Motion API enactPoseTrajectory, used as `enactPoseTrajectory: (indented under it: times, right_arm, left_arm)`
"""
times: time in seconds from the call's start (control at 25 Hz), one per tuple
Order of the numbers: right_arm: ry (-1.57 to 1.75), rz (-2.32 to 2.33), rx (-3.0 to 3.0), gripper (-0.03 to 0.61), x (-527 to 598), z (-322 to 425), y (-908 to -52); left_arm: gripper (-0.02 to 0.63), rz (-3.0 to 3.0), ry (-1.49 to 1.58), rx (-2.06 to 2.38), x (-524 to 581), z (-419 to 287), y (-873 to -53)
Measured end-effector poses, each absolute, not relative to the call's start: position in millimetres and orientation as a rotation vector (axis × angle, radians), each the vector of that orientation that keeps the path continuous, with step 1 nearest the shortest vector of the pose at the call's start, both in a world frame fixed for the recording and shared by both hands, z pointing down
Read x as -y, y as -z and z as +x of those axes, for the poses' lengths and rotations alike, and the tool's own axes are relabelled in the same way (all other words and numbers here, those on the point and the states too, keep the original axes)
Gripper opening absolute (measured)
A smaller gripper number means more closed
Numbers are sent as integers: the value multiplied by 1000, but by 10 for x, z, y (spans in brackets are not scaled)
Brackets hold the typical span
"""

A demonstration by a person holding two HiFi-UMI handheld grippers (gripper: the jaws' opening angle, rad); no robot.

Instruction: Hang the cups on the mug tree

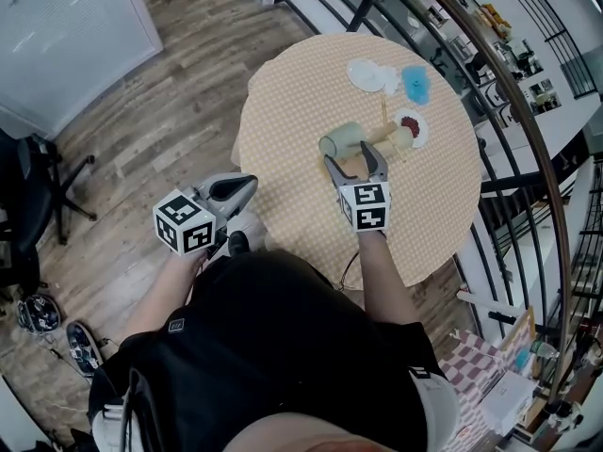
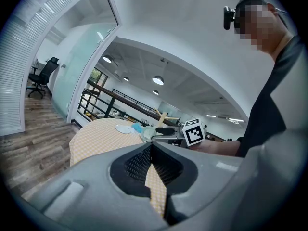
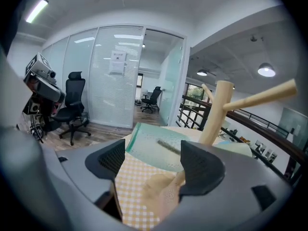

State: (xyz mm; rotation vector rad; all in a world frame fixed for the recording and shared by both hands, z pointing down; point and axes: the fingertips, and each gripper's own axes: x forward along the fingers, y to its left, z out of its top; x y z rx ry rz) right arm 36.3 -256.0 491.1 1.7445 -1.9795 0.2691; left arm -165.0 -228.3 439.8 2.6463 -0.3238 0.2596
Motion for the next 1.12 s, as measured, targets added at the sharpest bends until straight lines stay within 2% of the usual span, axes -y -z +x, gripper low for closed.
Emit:
enactPoseTrajectory:
  times: [0.44, 1.12]
  right_arm:
    - [-317, 1724, 2015, 356, 2479, 354, -4896]
    - [-208, 1783, 2043, 356, 2414, 346, -4548]
  left_arm:
    - [6, 2641, -268, 328, 2283, -1623, -4438]
    - [6, 2633, -273, 319, 2288, -1609, -4451]
